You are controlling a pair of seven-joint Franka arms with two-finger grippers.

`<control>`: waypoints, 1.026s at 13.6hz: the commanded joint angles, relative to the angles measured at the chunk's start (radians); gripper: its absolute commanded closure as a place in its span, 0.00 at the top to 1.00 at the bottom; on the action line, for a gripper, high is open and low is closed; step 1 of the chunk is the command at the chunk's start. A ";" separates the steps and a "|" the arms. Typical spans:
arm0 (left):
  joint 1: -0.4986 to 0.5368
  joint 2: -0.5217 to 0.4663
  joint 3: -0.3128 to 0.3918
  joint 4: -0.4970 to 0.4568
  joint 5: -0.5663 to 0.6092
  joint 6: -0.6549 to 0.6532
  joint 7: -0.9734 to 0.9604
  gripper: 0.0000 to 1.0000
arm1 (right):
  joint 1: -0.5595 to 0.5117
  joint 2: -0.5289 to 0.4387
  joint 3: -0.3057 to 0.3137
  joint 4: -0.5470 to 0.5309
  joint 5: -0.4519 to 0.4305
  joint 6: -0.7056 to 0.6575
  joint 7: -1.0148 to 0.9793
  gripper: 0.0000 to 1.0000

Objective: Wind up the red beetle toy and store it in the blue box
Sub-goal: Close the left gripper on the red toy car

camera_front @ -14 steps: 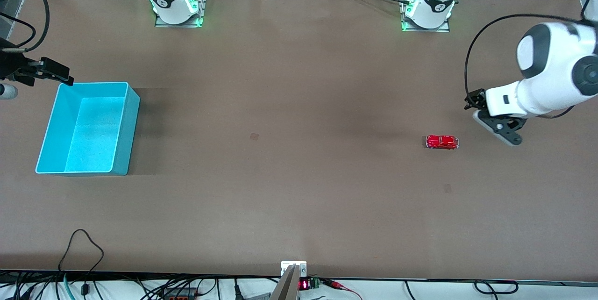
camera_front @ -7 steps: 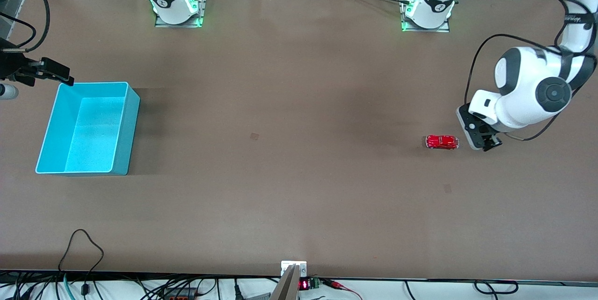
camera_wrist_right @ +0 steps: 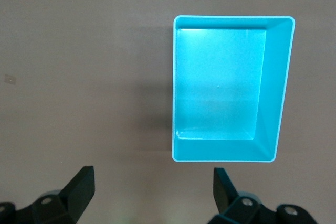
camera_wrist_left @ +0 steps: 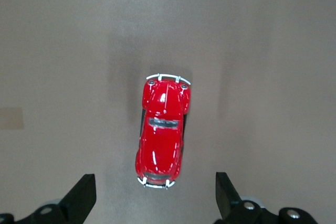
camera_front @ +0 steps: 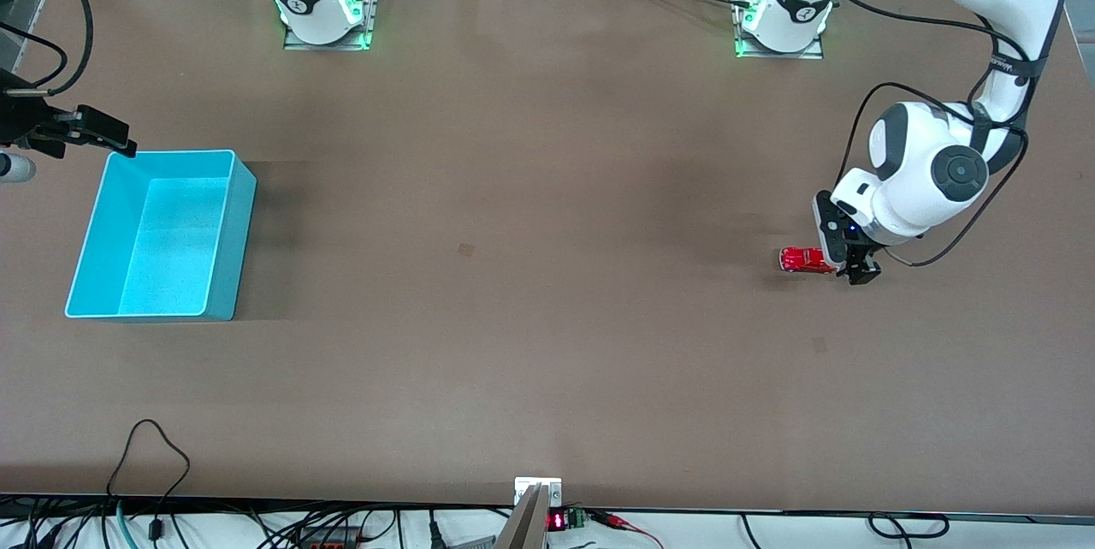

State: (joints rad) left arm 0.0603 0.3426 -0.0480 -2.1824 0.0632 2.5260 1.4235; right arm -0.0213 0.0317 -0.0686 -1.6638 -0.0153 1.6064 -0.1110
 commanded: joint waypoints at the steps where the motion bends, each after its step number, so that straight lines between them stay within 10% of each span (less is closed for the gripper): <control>1: 0.007 0.016 -0.007 -0.010 0.017 0.054 0.020 1.00 | -0.006 -0.009 0.012 -0.005 0.000 -0.002 -0.003 1.00; 14: 0.000 0.059 -0.009 -0.063 0.017 0.151 0.021 0.92 | -0.006 -0.009 0.013 -0.005 0.000 -0.003 -0.001 1.00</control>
State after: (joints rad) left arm 0.0583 0.4121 -0.0535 -2.2327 0.0634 2.6503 1.4322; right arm -0.0212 0.0317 -0.0646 -1.6638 -0.0153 1.6064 -0.1110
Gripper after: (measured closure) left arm 0.062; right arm 0.000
